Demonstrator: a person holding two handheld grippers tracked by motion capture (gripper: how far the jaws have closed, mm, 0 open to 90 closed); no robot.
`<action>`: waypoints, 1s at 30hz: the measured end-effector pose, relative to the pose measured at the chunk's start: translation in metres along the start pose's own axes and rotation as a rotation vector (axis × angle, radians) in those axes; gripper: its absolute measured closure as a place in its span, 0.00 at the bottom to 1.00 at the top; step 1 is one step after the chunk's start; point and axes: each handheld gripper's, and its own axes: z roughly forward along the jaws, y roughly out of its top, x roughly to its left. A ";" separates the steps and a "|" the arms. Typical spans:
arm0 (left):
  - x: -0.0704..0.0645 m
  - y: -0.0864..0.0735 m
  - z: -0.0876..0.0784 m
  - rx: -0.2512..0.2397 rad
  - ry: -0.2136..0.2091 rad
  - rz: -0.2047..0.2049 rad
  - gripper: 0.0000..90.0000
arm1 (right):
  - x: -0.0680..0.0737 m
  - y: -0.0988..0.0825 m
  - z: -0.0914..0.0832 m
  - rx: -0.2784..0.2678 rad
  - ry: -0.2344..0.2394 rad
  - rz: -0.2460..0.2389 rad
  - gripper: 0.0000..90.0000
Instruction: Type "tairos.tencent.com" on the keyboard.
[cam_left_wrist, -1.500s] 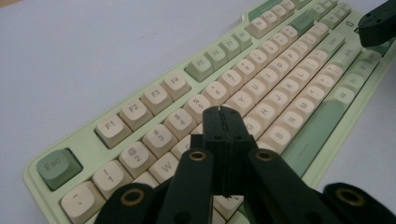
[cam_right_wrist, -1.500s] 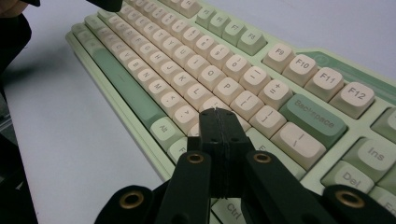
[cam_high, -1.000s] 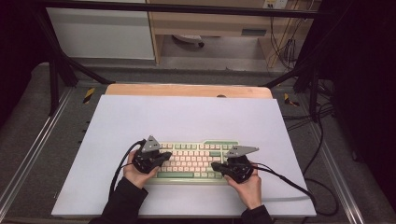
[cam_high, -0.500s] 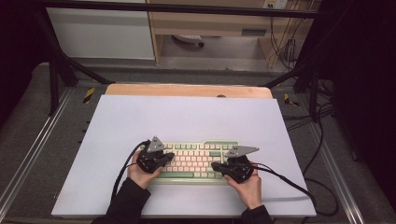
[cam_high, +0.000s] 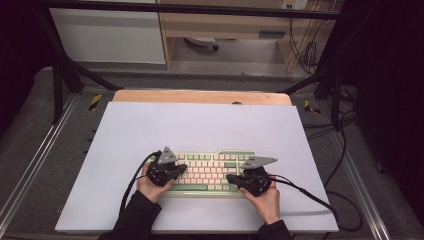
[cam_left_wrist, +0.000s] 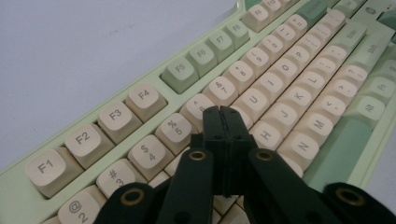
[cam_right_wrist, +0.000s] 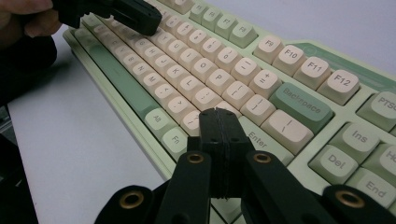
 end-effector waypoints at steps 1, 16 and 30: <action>0.000 0.000 -0.002 -0.003 -0.002 0.002 1.00 | 0.000 0.000 0.000 0.000 0.001 0.000 1.00; 0.004 -0.005 -0.025 -0.030 -0.001 -0.006 1.00 | 0.000 0.000 0.000 0.000 0.001 -0.001 1.00; 0.009 -0.017 -0.041 -0.032 0.017 -0.017 1.00 | 0.001 0.003 -0.001 -0.008 0.008 0.005 1.00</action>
